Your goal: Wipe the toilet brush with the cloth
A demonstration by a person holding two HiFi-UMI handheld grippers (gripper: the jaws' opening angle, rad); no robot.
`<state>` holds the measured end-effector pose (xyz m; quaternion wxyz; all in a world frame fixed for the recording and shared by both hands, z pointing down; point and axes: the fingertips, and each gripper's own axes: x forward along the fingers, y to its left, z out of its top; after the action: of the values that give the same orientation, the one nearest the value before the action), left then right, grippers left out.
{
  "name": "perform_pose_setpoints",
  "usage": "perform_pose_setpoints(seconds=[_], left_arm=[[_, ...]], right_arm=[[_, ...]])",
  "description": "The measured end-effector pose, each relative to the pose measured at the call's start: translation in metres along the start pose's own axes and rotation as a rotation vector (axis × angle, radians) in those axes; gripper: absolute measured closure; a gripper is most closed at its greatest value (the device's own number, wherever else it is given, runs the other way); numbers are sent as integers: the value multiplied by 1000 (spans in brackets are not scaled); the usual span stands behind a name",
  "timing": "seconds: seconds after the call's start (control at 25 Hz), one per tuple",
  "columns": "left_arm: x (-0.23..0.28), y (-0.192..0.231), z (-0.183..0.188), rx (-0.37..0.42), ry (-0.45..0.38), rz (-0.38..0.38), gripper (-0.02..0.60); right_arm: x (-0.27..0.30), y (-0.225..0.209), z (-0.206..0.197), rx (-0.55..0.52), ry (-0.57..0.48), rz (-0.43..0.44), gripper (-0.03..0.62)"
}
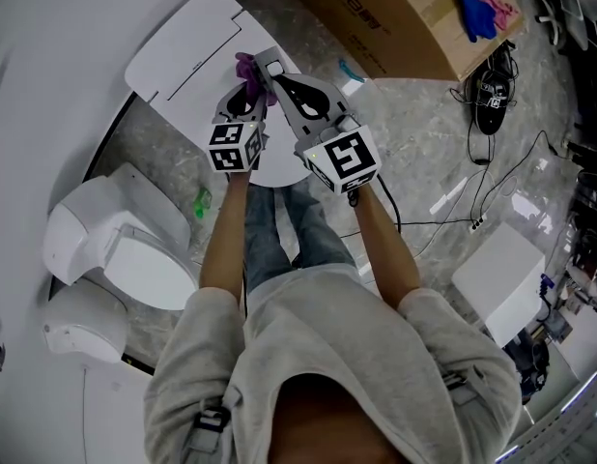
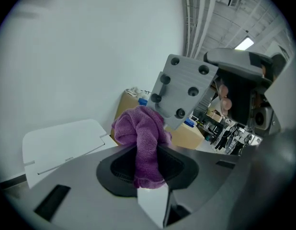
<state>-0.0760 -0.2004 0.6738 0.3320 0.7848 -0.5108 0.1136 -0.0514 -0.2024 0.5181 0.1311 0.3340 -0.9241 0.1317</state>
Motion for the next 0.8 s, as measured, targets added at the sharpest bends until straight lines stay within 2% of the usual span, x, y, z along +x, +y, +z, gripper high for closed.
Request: perform_pose_setpoints(seconds=[0.6,0.8], left_arm=[[37,34,-32,20,144,30,471],[41,39,-42,3,190,26,471]], right_arm=[[0,0,2,-4,2,13,563],[-2,3,0,-10,7,17,563]])
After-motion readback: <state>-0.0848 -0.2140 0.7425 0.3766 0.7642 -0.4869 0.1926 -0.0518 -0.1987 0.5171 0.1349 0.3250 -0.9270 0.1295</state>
